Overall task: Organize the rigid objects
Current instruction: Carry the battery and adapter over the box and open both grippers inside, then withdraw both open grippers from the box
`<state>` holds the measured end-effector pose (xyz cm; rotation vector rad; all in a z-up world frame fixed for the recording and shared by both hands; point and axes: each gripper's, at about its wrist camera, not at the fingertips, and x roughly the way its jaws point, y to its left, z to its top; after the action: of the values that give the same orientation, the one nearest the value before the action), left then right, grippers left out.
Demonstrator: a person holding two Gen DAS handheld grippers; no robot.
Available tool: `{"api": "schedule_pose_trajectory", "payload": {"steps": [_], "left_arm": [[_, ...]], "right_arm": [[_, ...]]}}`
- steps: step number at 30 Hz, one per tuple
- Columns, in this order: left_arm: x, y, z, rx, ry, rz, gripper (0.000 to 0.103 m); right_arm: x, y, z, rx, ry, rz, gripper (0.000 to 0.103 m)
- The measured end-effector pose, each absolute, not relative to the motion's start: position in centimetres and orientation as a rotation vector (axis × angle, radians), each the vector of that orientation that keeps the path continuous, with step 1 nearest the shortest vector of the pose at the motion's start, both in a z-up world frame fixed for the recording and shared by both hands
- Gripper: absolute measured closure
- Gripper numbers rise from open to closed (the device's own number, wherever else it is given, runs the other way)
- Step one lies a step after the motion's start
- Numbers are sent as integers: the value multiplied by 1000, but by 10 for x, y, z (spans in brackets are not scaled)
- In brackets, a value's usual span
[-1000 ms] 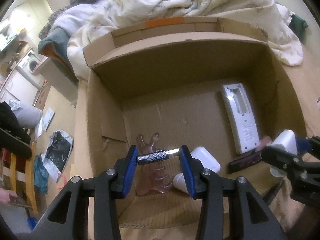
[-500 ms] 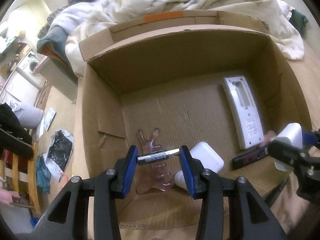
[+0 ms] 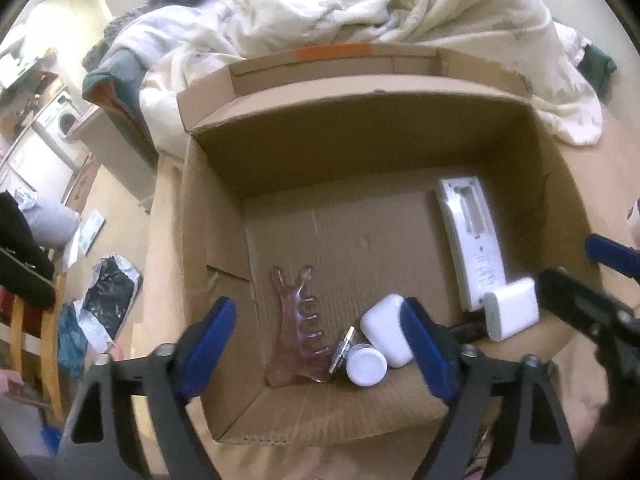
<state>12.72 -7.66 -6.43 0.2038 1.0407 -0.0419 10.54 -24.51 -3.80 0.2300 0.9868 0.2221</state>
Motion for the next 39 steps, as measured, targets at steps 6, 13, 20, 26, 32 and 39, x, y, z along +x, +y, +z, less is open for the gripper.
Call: {"api": "schedule_pose_trajectory", "payload": {"steps": [6, 13, 20, 26, 32, 39], "left_arm": [[119, -74, -50, 189, 996, -22, 18], [109, -62, -36, 159, 967, -5, 18], [98, -52, -34, 104, 1007, 0, 18], [88, -38, -35, 44, 1054, 2, 18], [80, -26, -30, -8, 1063, 11, 18], [79, -31, -18, -31, 1043, -7, 18]], "right_arm": [[103, -248, -26, 243, 924, 197, 0], [92, -259, -20, 317, 912, 169, 0], [68, -263, -13, 323, 913, 144, 0], [50, -253, -16, 293, 1014, 203, 0], [43, -247, -28, 195, 1155, 205, 0], [49, -246, -63, 130, 1326, 132, 0]]}}
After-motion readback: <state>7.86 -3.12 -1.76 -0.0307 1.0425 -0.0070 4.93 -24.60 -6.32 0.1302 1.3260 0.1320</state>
